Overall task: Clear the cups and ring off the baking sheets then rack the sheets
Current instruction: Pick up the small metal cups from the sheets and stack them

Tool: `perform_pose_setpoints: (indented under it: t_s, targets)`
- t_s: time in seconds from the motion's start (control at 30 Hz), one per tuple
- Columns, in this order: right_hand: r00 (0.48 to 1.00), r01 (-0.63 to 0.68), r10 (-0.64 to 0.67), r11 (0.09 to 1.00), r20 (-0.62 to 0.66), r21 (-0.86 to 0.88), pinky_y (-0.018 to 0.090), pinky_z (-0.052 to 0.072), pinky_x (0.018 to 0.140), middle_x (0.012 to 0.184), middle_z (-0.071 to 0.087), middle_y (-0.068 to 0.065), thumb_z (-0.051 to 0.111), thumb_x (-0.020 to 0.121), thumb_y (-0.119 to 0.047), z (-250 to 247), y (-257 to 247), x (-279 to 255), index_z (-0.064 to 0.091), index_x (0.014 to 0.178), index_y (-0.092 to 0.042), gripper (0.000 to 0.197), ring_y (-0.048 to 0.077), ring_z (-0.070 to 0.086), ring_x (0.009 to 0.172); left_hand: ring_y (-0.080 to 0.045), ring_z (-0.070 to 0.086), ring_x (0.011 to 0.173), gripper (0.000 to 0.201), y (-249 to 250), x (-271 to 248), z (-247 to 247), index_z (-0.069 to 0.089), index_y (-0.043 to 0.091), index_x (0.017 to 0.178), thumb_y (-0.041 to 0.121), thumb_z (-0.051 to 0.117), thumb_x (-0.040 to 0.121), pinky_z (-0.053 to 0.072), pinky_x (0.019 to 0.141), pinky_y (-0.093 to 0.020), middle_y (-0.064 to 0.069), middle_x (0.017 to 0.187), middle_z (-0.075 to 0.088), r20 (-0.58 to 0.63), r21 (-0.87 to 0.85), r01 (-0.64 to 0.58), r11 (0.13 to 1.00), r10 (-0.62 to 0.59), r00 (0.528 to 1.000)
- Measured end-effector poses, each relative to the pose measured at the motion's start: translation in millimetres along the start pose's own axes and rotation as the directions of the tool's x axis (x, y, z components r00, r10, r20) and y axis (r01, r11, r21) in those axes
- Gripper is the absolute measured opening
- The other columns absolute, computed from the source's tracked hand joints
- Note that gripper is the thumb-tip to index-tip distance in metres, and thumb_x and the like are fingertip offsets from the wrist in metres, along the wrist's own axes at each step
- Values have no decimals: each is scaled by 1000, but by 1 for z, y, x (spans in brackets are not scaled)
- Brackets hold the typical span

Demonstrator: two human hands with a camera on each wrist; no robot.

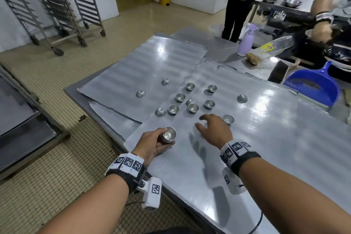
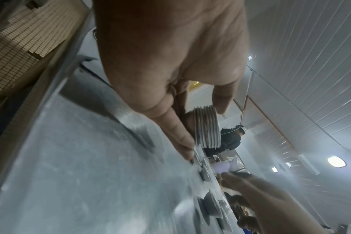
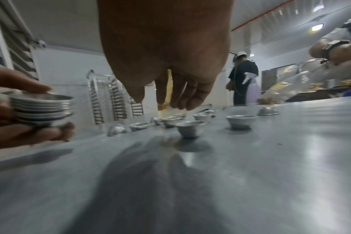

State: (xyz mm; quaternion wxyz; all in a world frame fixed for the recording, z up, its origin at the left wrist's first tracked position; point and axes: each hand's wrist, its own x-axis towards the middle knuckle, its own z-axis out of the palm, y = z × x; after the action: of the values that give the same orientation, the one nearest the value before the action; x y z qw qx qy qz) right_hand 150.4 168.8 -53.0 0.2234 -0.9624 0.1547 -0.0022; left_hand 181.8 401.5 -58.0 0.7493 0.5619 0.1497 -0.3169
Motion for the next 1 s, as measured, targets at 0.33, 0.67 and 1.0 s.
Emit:
perform_pose_setpoints:
  t_s: [0.33, 0.67, 1.0]
  targets:
    - [994, -23, 44, 980, 99, -196, 42, 41, 102, 143, 53, 8, 49, 98, -32, 8, 33, 4, 44, 145, -20, 49, 35, 44, 131, -37, 74, 95, 36, 5, 2, 10, 68, -4, 113, 25, 68, 91, 63, 68, -30, -26, 106, 73, 9, -34, 17, 999, -17, 1000]
    - [992, -62, 77, 987, 101, -150, 42, 46, 96, 130, 57, 12, 55, 95, -32, 8, 31, 0, 56, 129, -17, 37, 32, 51, 123, -34, 75, 95, 35, 4, 4, 11, 68, -1, 114, 27, 65, 93, 57, 59, -24, -22, 107, 74, 25, 5, 31, 999, -31, 999]
    - [995, -96, 96, 994, 0, -46, 39, 47, 84, 110, 62, 2, 53, 87, -40, 25, 1, -34, 56, 113, -25, 30, 27, 55, 106, -34, 75, 91, 33, 6, 7, 0, 68, 1, 113, 27, 65, 93, 55, 56, -24, -22, 105, 75, 58, 55, 54, 997, -57, 997]
